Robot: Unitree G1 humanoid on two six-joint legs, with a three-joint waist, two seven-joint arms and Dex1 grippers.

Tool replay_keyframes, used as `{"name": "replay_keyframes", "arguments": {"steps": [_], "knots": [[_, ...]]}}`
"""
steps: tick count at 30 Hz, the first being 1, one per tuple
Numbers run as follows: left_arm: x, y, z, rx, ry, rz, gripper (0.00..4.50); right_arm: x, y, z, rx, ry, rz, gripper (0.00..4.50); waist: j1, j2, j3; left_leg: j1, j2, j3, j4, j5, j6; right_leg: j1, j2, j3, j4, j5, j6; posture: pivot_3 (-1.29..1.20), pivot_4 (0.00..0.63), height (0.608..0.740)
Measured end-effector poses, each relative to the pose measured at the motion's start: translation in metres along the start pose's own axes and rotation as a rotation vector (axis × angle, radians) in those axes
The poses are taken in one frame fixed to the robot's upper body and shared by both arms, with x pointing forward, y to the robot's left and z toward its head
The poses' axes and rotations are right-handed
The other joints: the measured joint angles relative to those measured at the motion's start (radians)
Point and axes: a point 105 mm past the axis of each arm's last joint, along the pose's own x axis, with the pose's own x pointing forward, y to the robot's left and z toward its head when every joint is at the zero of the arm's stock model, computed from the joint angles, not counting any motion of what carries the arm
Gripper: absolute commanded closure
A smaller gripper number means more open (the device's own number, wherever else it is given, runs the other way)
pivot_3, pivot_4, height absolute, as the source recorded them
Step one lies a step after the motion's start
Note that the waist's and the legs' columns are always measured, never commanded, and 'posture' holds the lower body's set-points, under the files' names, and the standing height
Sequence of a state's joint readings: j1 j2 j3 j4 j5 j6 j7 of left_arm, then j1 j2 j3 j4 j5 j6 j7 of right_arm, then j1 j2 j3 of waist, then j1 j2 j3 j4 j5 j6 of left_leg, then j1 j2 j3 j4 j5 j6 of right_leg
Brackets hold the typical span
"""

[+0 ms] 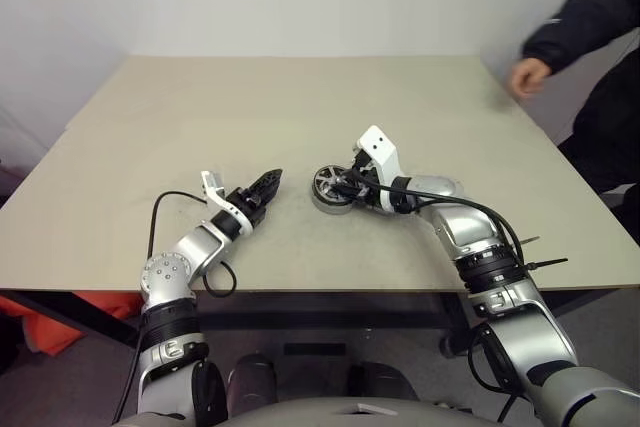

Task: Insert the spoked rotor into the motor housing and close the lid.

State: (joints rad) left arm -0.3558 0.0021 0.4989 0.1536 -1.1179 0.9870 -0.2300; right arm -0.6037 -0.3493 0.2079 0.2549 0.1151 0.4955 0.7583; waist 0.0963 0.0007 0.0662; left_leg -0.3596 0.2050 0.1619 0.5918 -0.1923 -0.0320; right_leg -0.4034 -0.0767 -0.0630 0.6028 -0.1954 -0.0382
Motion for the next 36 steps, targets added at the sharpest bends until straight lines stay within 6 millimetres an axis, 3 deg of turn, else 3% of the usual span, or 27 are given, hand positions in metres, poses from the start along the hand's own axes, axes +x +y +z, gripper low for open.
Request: {"name": "replay_keyframes", "arguments": {"steps": [4,7,10,11,26,36], "knots": [[0.001,0.000,0.000,0.003,0.002,0.004,2.47,0.001,0.000,0.000,0.000,-0.002,0.000,2.47,0.000,0.000,0.000,0.001,0.000,0.000,0.000,0.000,0.000,0.000,0.000,0.000,0.000,0.000,0.000,0.00,0.000,0.740],[0.001,0.000,-0.001,0.007,0.002,0.004,2.43,0.001,0.000,0.000,0.002,-0.003,0.000,3.09,0.000,0.000,0.000,0.001,0.000,0.000,0.000,0.000,0.000,0.000,0.000,0.000,0.000,0.000,0.000,0.00,0.000,0.740],[0.001,0.000,-0.001,0.012,0.005,0.006,2.43,0.002,0.001,0.001,0.001,-0.007,0.006,4.08,0.000,0.000,0.000,0.001,0.000,0.000,0.000,0.000,0.000,0.000,0.000,0.000,0.001,0.000,0.000,0.00,0.000,0.740],[0.001,0.000,-0.001,0.013,0.006,0.006,2.43,0.002,0.001,0.002,0.002,-0.008,0.006,4.15,0.000,0.000,0.000,0.001,0.000,0.000,0.000,0.000,0.000,0.001,0.000,0.000,0.001,0.000,0.000,0.00,0.000,0.740],[0.001,0.001,0.000,0.024,-0.001,0.012,2.43,0.000,0.001,0.003,0.003,-0.001,0.008,4.15,0.000,0.000,0.000,0.001,0.000,0.000,0.000,0.000,0.000,0.001,0.000,0.000,0.001,0.000,0.000,0.00,0.000,0.740],[0.001,0.001,0.000,0.026,0.002,0.009,2.43,-0.004,-0.002,0.015,-0.020,-0.024,0.002,4.15,0.000,0.000,0.000,0.001,0.000,0.000,0.000,0.000,0.000,0.001,0.000,0.000,0.001,0.000,0.000,0.00,0.000,0.740]]}}
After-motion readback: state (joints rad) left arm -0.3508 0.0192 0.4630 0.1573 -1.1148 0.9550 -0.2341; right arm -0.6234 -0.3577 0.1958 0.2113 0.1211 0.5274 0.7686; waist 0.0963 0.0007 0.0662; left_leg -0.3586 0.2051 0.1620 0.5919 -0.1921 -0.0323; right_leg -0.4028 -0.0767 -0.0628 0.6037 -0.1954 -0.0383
